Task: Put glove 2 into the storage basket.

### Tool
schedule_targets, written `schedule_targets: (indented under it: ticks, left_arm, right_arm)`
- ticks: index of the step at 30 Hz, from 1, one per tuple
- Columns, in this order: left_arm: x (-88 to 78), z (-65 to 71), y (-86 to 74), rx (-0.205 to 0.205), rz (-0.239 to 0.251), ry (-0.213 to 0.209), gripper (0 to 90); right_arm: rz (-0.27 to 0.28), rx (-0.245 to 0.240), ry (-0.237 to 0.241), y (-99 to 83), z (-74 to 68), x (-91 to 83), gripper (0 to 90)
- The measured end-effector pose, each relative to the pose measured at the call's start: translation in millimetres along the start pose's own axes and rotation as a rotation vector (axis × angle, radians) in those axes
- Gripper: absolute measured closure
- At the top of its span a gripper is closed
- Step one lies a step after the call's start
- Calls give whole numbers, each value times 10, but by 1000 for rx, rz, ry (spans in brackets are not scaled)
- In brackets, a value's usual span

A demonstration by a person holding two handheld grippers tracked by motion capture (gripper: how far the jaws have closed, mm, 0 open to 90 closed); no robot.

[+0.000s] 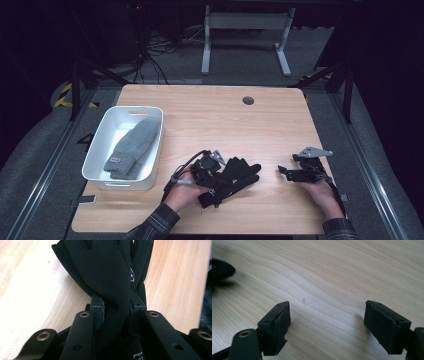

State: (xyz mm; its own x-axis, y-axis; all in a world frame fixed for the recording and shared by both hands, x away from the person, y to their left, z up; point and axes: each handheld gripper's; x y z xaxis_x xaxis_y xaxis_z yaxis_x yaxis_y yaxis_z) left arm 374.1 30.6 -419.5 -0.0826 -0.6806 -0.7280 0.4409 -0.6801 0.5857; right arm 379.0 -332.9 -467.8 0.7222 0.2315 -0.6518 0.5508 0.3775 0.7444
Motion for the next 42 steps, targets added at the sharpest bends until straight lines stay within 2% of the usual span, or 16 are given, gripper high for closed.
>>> schedule_targets:
  ticks: [5, 6, 7, 14, 20, 25, 32, 42]
  left_arm:
    - [-209, 1, 24, -15, 17, 22, 727]
    - [-209, 1, 24, -15, 17, 22, 727]
    - [-268, -1, 34, -26, 27, 26, 727]
    - [-588, -30, 92, -35, 69, 62, 726]
    - [-813, -80, 103, -56, 71, 88, 726]
    - [-1033, -138, 85, -80, 82, 125, 725]
    - [-1409, -261, -25, -124, 105, 186, 726]
    - [-2020, -489, -346, -228, 162, 282, 726]
  right_arm:
    - [0, 0, -1, 0, -1, 0, 216]
    - [0, 0, -1, 0, -1, 0, 216]
    - [0, 0, -2, 0, 0, 2, 213]
    - [-3, 4, -8, 1, -1, 4, 198]
    - [-4, 2, -9, 1, -1, 4, 198]
    - [-3, 3, -9, 1, -1, 4, 198]
    - [-4, 3, -10, 2, -1, 4, 198]
    - [-4, 4, -11, 2, -2, 4, 196]
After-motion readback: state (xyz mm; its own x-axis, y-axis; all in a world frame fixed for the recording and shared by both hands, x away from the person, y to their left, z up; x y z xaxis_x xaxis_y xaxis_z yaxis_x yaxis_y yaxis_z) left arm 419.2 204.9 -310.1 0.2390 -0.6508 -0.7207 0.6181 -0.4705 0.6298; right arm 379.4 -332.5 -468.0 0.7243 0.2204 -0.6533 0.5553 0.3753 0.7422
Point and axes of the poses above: each handheld gripper's, and its own axes: x roughly forward along the jaws, y roughly out of its top, z roughly to its right, and after that the axes turned 10 degrees about -y, right-handed
